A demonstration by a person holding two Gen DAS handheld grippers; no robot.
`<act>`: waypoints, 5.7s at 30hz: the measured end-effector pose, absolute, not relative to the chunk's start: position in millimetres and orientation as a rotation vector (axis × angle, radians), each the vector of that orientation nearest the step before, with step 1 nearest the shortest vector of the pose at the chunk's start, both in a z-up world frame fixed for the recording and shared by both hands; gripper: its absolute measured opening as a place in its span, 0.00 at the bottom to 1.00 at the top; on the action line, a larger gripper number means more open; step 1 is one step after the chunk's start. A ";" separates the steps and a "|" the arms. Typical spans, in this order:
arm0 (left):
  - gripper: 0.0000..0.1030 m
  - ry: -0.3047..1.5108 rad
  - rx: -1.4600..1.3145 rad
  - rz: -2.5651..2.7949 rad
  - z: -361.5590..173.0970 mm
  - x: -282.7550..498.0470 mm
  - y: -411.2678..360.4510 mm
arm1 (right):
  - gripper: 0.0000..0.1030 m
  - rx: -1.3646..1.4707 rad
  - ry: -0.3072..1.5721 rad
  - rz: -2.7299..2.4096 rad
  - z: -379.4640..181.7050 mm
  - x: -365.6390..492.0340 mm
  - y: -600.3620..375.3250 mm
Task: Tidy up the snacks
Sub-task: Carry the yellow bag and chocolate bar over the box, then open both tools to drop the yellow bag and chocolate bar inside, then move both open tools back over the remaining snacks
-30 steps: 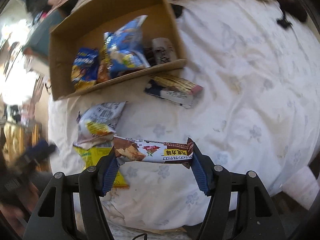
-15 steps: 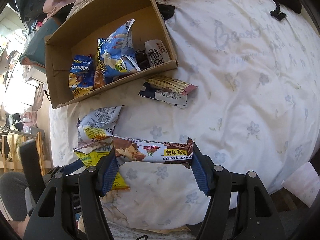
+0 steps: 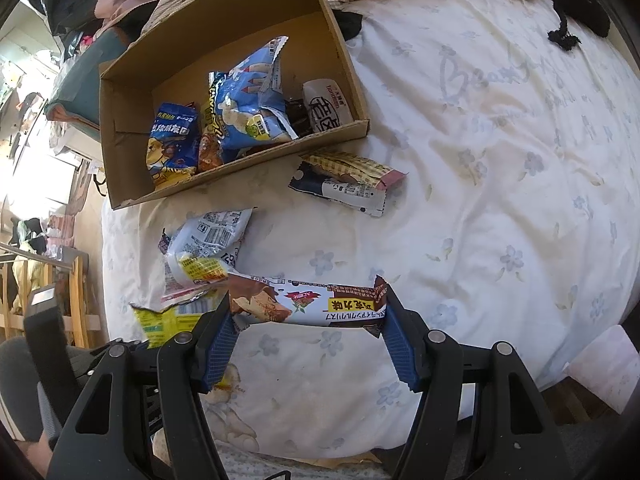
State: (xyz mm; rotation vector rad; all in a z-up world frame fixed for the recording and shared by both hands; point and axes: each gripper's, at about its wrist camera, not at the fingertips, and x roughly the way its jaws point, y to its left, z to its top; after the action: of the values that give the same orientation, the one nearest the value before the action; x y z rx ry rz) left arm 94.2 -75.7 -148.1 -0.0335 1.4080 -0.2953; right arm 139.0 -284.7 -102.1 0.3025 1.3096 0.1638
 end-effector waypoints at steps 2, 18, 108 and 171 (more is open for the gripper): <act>0.33 1.398 -0.030 -0.289 -140.6 91.5 -68.5 | 0.66 0.302 1.310 0.168 -101.8 139.0 -283.2; 0.33 1.142 -0.027 -0.107 -56.5 102.5 -16.4 | 0.66 0.350 1.167 0.266 -68.9 136.8 -272.4; 0.84 0.899 0.034 -0.089 -52.3 266.2 -46.4 | 0.92 0.458 1.018 0.297 -62.6 293.9 -259.8; 0.84 1.236 -0.126 -0.151 -99.6 147.6 -24.0 | 0.92 0.513 1.247 0.128 -104.3 155.6 -288.9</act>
State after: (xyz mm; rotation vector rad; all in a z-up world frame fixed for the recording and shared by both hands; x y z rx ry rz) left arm 147.6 -24.0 -99.6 -0.1263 1.2364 -0.1515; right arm 155.6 -288.9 -104.3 0.5125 1.2472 0.1278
